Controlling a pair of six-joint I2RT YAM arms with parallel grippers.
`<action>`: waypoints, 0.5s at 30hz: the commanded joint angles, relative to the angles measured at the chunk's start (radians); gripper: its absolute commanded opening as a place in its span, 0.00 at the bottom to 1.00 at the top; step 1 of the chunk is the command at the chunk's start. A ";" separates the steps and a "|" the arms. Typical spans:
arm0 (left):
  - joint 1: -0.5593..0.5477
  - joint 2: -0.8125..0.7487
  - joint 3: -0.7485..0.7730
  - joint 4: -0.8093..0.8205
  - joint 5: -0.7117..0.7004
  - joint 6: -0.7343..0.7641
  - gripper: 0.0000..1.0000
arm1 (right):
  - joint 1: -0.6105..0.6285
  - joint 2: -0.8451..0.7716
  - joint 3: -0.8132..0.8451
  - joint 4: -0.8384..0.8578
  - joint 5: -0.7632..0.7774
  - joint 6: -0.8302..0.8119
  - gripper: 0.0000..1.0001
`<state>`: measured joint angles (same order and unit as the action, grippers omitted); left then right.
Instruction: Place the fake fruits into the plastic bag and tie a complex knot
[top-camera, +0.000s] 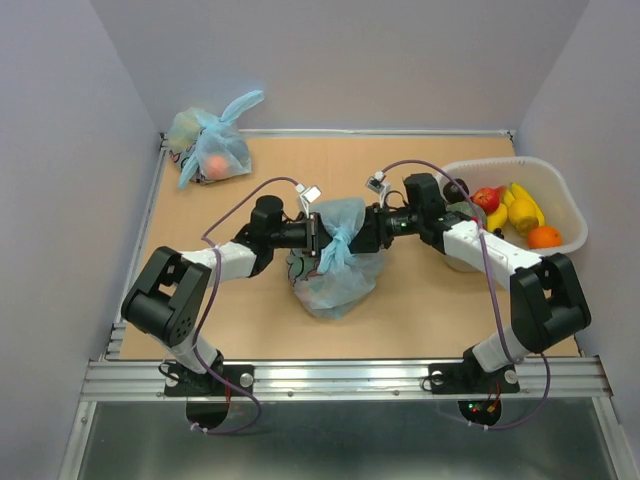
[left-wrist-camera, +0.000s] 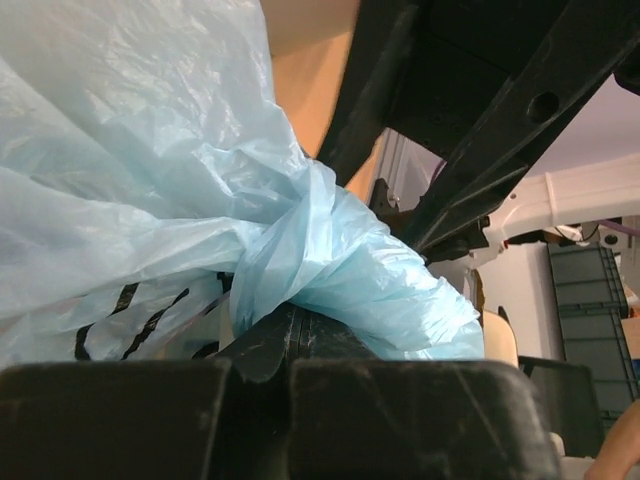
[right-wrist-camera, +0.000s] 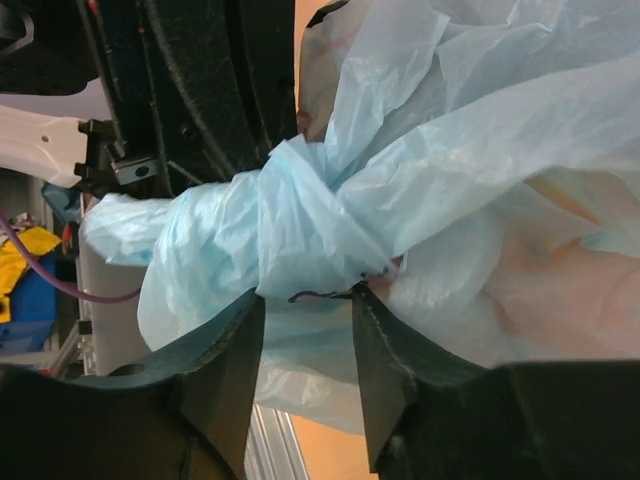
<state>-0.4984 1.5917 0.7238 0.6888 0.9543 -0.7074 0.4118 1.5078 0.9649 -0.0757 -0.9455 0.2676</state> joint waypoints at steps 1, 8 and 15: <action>-0.031 -0.015 0.032 0.142 0.055 -0.082 0.00 | 0.036 0.028 0.055 0.043 -0.021 0.004 0.48; -0.035 0.071 0.042 0.767 0.072 -0.450 0.00 | 0.053 0.037 0.060 0.056 0.033 0.028 0.78; -0.042 0.086 0.048 0.784 0.066 -0.497 0.00 | 0.056 0.074 0.118 0.200 -0.012 0.156 0.86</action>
<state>-0.5209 1.6932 0.7273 1.1908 0.9909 -1.1255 0.4526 1.5532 1.0012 -0.0227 -0.9588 0.3428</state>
